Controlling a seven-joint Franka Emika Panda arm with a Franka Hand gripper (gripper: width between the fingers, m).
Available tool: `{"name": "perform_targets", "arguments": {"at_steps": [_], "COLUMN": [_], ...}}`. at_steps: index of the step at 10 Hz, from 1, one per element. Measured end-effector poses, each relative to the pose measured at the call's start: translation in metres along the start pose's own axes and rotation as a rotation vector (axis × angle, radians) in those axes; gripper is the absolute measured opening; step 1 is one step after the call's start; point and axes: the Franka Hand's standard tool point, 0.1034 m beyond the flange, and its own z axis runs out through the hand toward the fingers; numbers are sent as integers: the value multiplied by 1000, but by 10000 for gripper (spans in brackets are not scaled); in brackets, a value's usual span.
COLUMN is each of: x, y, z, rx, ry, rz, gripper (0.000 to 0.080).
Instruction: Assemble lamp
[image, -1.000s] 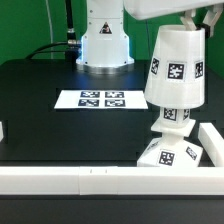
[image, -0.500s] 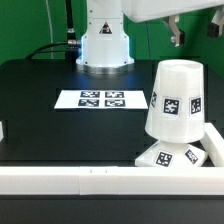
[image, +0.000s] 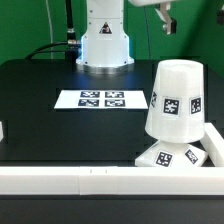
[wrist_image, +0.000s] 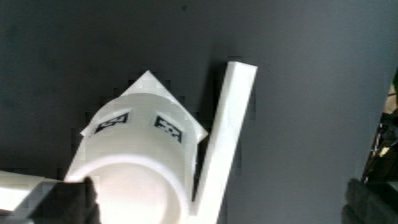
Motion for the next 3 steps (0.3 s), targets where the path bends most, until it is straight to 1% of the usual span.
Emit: {"name": "perform_targets", "arguments": {"at_steps": [1,3], "x": [-1,-1], "y": [-4,-2], "z": [-1,1], "rx": [-1,0], "ry": [3,-1], "rz": [23,23], "gripper": [697,699]}}
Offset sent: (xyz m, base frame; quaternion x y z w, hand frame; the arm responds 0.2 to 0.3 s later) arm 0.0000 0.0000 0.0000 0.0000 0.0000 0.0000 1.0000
